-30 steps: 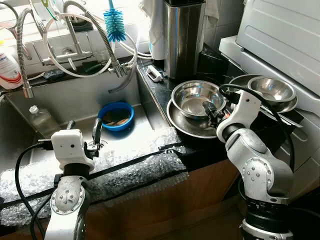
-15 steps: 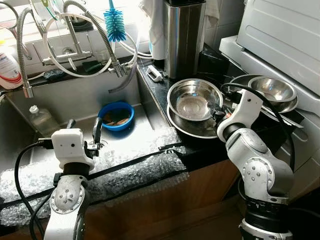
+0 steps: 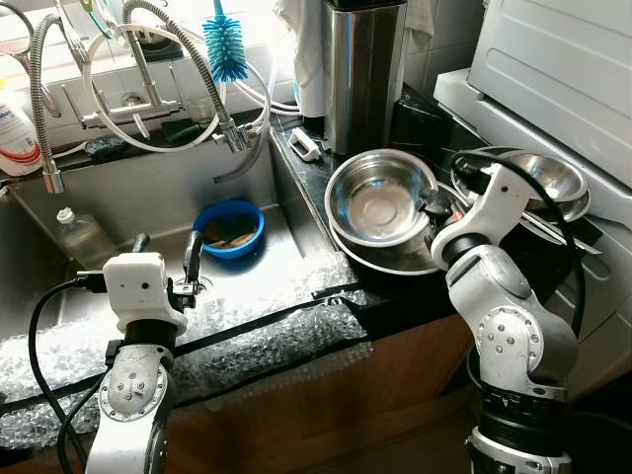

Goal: Kitchen organization

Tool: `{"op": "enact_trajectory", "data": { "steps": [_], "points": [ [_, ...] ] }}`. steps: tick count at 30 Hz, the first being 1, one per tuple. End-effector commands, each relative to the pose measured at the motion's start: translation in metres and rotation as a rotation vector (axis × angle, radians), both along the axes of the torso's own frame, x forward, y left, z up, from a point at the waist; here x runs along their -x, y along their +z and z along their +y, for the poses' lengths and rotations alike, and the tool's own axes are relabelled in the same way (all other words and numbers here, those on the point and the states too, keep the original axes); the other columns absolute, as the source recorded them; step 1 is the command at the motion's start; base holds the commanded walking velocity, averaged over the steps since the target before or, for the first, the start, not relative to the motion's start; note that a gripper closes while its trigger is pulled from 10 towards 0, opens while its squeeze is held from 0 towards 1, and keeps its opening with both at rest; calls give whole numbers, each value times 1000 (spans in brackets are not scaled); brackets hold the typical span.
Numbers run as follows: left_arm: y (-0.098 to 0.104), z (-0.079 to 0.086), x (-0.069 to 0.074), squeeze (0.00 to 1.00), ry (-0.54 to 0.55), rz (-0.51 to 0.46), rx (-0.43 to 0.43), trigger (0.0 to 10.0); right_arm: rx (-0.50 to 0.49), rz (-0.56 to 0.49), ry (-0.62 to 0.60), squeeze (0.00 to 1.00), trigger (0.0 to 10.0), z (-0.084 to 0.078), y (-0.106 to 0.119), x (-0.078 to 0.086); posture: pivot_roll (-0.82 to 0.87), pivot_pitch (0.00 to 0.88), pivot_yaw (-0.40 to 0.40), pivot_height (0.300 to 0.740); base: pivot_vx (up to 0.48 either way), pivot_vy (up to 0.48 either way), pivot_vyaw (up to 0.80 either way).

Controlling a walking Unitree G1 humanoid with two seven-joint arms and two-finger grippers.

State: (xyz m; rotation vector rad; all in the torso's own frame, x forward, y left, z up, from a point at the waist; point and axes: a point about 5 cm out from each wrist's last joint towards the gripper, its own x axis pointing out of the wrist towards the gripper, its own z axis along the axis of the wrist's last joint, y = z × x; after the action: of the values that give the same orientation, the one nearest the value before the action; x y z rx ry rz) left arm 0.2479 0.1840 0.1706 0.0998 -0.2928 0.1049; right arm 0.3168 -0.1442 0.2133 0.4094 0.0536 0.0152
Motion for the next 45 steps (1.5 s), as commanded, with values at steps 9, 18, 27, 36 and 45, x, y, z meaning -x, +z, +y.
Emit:
{"op": "enact_trajectory", "data": {
  "steps": [9, 18, 27, 36, 45],
  "points": [
    [12, 2, -2, 0, 11, -44, -47, 10000, -59, -154, -21, 0, 0, 0, 15, 2, -167, 56, 74, 740, 0, 0, 0],
    [20, 5, -2, 0, 36, -77, -26, 10000, -88, -229, 1, 0, 1882, 5, 22, 4, -166, 58, 74, 740, 0, 0, 0],
    [48, 7, -7, 0, -75, -173, 274, 10000, -108, -363, 87, 0, 10000, 12, 31, 13, -168, 58, 75, 740, 0, 0, 0],
    [32, 10, -4, 0, -55, -105, 210, 10000, -112, -427, 144, 0, 10000, 13, 28, 25, -168, 65, 78, 740, 0, 0, 0],
    [31, 13, -3, 0, -33, -103, 223, 10000, -113, -476, 178, 0, 10000, 9, 25, 36, -168, 66, 85, 740, 0, 0, 0]
  ]
}}
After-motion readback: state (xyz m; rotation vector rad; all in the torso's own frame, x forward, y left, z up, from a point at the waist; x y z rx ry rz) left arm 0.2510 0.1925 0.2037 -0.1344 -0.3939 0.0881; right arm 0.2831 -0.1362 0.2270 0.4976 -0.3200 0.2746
